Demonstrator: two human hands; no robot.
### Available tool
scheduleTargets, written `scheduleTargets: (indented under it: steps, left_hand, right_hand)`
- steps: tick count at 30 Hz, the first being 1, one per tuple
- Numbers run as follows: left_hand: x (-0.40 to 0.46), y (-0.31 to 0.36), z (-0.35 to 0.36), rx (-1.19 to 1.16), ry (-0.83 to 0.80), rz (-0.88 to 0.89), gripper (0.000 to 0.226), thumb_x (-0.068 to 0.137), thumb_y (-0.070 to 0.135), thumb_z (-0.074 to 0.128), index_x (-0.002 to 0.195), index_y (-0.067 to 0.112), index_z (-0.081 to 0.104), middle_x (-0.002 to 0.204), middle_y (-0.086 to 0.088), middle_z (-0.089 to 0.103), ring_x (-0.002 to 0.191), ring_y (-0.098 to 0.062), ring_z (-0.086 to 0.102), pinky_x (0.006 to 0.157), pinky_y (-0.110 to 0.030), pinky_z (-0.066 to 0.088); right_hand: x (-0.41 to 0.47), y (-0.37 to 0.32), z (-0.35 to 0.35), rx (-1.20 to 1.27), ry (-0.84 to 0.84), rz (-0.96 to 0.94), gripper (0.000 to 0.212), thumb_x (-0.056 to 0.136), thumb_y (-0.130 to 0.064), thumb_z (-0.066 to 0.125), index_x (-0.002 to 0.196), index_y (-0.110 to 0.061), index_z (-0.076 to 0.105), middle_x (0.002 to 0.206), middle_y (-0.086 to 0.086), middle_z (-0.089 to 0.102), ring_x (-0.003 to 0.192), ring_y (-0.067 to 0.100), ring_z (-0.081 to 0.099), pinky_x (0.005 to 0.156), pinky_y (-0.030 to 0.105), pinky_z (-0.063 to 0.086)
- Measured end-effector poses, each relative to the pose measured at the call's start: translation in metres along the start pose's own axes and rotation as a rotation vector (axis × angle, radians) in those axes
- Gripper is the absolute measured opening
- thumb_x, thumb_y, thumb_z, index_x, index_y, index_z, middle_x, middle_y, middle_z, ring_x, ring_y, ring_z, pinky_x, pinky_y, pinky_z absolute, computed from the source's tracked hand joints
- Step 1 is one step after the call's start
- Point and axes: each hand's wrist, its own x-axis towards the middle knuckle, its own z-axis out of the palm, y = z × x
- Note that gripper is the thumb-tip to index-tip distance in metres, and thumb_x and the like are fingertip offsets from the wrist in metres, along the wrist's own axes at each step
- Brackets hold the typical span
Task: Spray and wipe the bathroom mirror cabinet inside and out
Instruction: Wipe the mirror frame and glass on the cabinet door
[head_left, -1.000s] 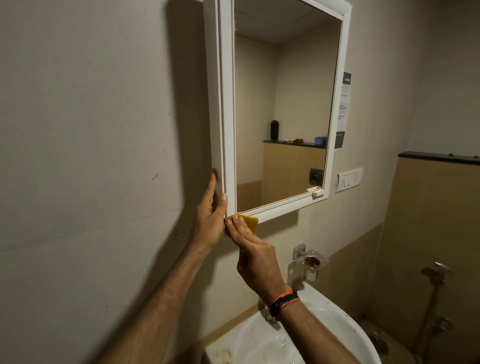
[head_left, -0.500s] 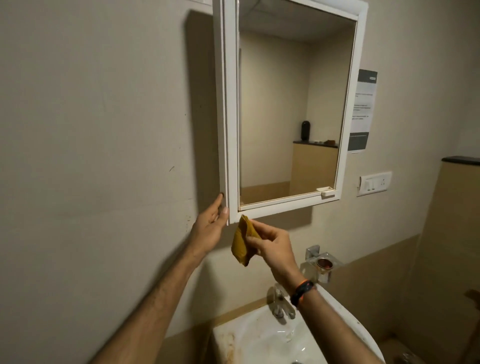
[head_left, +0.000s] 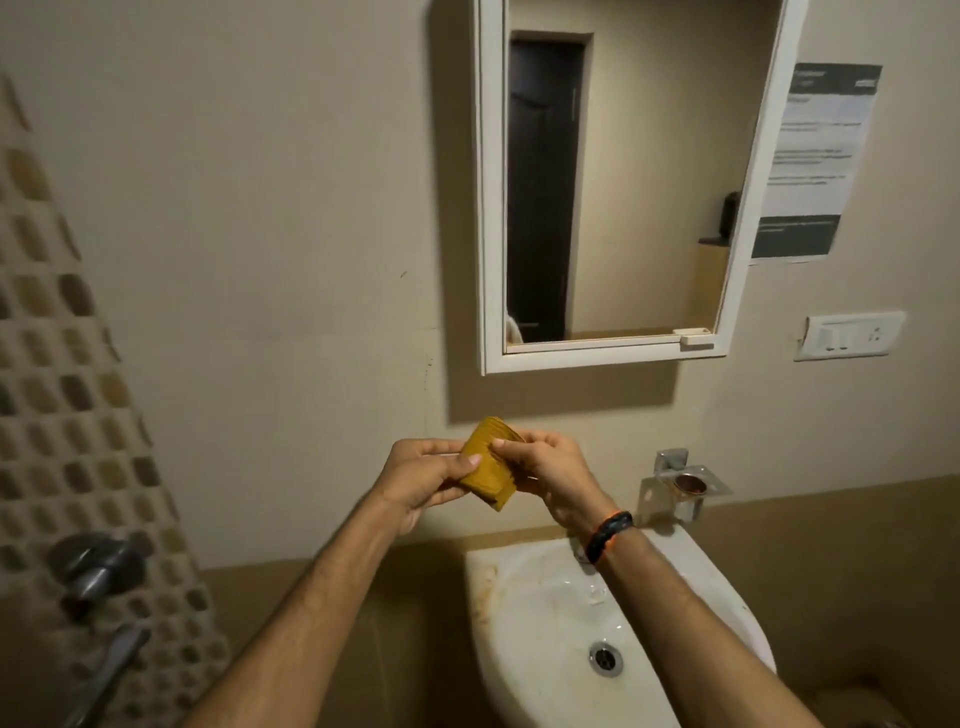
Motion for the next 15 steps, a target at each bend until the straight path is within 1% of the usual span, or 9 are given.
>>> scheduleTargets:
  steps: [3, 5, 7, 9, 10, 11, 12, 13, 15]
  left_hand:
    - [-0.017, -0.010, -0.014, -0.051, 0.112, -0.013, 0.026, 0.077, 0.005, 0.078, 0.102, 0.007, 0.069, 0.102, -0.012, 0.073, 0.095, -0.022, 0.070, 0.075, -0.030, 0.058]
    - [-0.026, -0.013, -0.023, -0.129, 0.151, -0.024, 0.031, 0.077, 0.001, 0.077, 0.107, 0.005, 0.068, 0.103, -0.013, 0.072, 0.098, -0.024, 0.068, 0.080, -0.033, 0.057]
    - [-0.039, -0.018, -0.037, -0.196, 0.191, -0.030, 0.035, 0.078, -0.002, 0.075, 0.111, 0.003, 0.066, 0.103, -0.015, 0.071, 0.098, -0.026, 0.068, 0.083, -0.036, 0.057]
    - [-0.054, -0.026, -0.055, -0.273, 0.219, -0.031, 0.035, 0.080, -0.004, 0.072, 0.113, 0.001, 0.065, 0.105, -0.017, 0.070, 0.097, -0.027, 0.068, 0.081, -0.037, 0.058]
    - [-0.060, -0.031, -0.064, -0.317, 0.229, -0.036, 0.034, 0.080, -0.005, 0.070, 0.114, -0.001, 0.064, 0.107, -0.018, 0.070, 0.096, -0.028, 0.067, 0.081, -0.039, 0.058]
    - [-0.068, -0.037, -0.076, -0.350, 0.240, -0.041, 0.034, 0.081, -0.006, 0.068, 0.114, -0.002, 0.063, 0.108, -0.019, 0.069, 0.094, -0.029, 0.067, 0.082, -0.040, 0.058]
    - [-0.074, -0.043, -0.085, -0.358, 0.239, -0.050, 0.033, 0.082, -0.005, 0.067, 0.114, -0.002, 0.064, 0.107, -0.019, 0.069, 0.092, -0.029, 0.067, 0.083, -0.040, 0.056]
    - [-0.084, -0.050, -0.099, -0.351, 0.253, -0.068, 0.032, 0.083, -0.005, 0.066, 0.114, -0.001, 0.065, 0.103, -0.017, 0.070, 0.088, -0.027, 0.067, 0.082, -0.038, 0.056]
    - [-0.098, -0.064, -0.123, -0.317, 0.292, -0.100, 0.029, 0.083, -0.004, 0.066, 0.111, 0.004, 0.067, 0.095, -0.012, 0.072, 0.081, -0.022, 0.068, 0.079, -0.034, 0.055]
  right_hand:
    - [-0.010, 0.008, 0.005, -0.128, -0.063, 0.054, 0.009, 0.083, -0.013, 0.074, 0.091, -0.008, 0.074, 0.083, 0.009, 0.074, 0.071, 0.015, 0.070, 0.064, 0.030, 0.058]
    - [-0.015, 0.012, 0.008, -0.163, -0.153, 0.099, 0.007, 0.081, -0.016, 0.076, 0.084, -0.012, 0.072, 0.081, 0.006, 0.074, 0.072, 0.016, 0.070, 0.071, 0.033, 0.059]
    - [-0.020, 0.017, 0.020, -0.177, -0.246, 0.140, 0.016, 0.081, -0.015, 0.077, 0.072, -0.016, 0.064, 0.082, 0.008, 0.071, 0.076, 0.021, 0.067, 0.078, 0.038, 0.055]
    - [-0.024, 0.028, 0.040, -0.165, -0.291, 0.155, 0.022, 0.082, -0.011, 0.075, 0.066, -0.017, 0.063, 0.083, 0.010, 0.071, 0.076, 0.023, 0.067, 0.078, 0.039, 0.053]
    - [-0.026, 0.034, 0.050, -0.145, -0.305, 0.164, 0.016, 0.084, -0.009, 0.073, 0.070, -0.015, 0.066, 0.084, 0.012, 0.071, 0.075, 0.023, 0.067, 0.076, 0.037, 0.055]
    - [-0.028, 0.042, 0.064, -0.127, -0.329, 0.187, 0.007, 0.085, -0.006, 0.071, 0.080, -0.010, 0.069, 0.087, 0.014, 0.071, 0.074, 0.023, 0.068, 0.072, 0.034, 0.057]
    - [-0.030, 0.047, 0.074, -0.109, -0.344, 0.204, 0.004, 0.086, -0.004, 0.069, 0.091, -0.005, 0.070, 0.088, 0.015, 0.071, 0.073, 0.022, 0.068, 0.065, 0.030, 0.058]
    - [-0.033, 0.057, 0.090, -0.104, -0.368, 0.231, 0.014, 0.087, -0.003, 0.068, 0.100, -0.001, 0.070, 0.089, 0.015, 0.071, 0.072, 0.020, 0.068, 0.059, 0.027, 0.056]
    - [-0.038, 0.073, 0.115, -0.103, -0.416, 0.282, 0.022, 0.087, -0.001, 0.065, 0.109, -0.001, 0.070, 0.090, 0.013, 0.072, 0.073, 0.019, 0.069, 0.057, 0.024, 0.055]
